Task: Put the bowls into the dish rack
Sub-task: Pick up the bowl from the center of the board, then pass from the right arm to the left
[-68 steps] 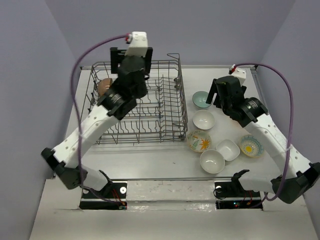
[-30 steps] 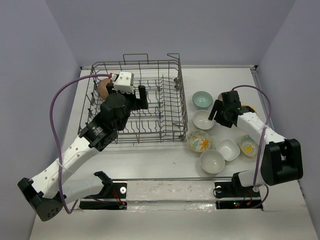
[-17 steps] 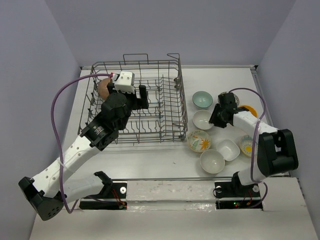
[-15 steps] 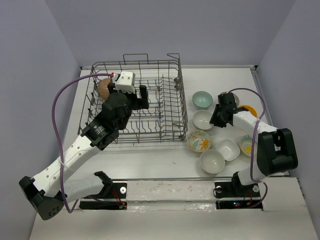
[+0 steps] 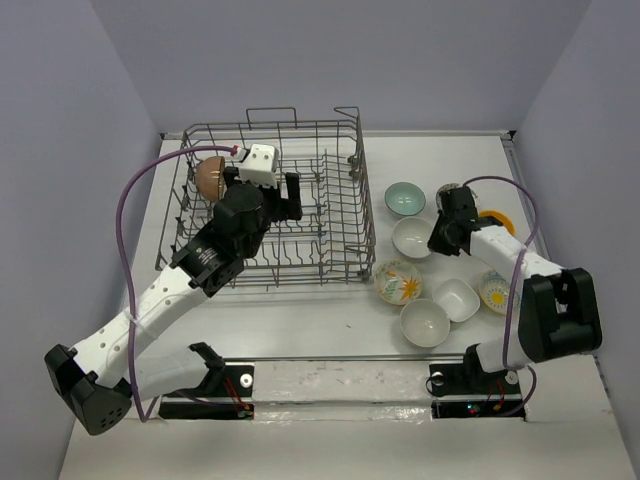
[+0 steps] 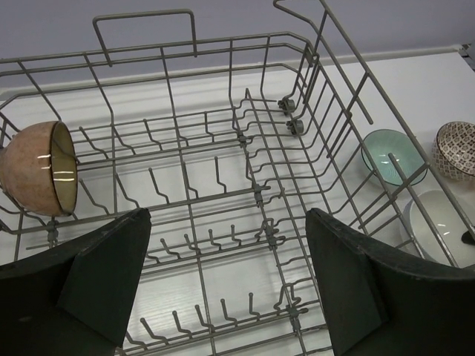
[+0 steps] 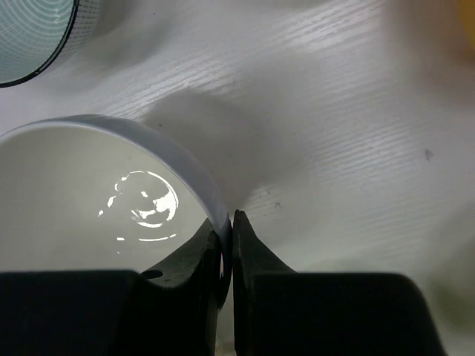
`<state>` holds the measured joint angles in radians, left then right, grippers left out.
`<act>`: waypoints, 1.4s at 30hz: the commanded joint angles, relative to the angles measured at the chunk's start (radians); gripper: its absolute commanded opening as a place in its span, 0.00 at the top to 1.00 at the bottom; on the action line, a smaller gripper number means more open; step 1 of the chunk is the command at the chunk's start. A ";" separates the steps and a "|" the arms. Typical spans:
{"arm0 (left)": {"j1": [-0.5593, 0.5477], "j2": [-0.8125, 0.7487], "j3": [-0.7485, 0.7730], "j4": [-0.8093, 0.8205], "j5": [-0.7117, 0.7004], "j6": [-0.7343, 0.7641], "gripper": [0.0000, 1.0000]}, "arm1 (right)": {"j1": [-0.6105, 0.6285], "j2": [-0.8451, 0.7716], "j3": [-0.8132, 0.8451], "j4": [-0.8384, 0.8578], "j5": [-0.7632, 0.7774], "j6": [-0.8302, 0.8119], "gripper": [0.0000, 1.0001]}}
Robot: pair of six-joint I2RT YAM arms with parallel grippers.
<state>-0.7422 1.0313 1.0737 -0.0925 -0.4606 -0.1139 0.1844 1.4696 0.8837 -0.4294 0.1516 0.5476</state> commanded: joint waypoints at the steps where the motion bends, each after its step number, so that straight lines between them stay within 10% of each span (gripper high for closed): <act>1: 0.006 0.018 0.006 0.053 0.017 -0.020 0.06 | -0.003 -0.135 0.075 -0.040 0.083 -0.011 0.99; 22: 0.004 0.184 0.500 -0.279 0.372 -0.243 0.10 | 0.157 -0.279 0.737 -0.385 0.131 -0.114 0.99; 28: 0.006 0.161 0.482 -0.297 0.359 -0.270 0.10 | 0.485 -0.144 0.862 -0.419 0.382 -0.106 0.99; 42: 0.004 0.122 0.367 -0.331 0.235 -0.283 0.16 | 0.736 0.041 1.049 -0.440 0.605 -0.101 0.99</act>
<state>-0.7380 1.1858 1.4559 -0.4271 -0.1753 -0.3908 0.8871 1.5028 1.8210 -0.9207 0.6510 0.4370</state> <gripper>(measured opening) 0.849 0.115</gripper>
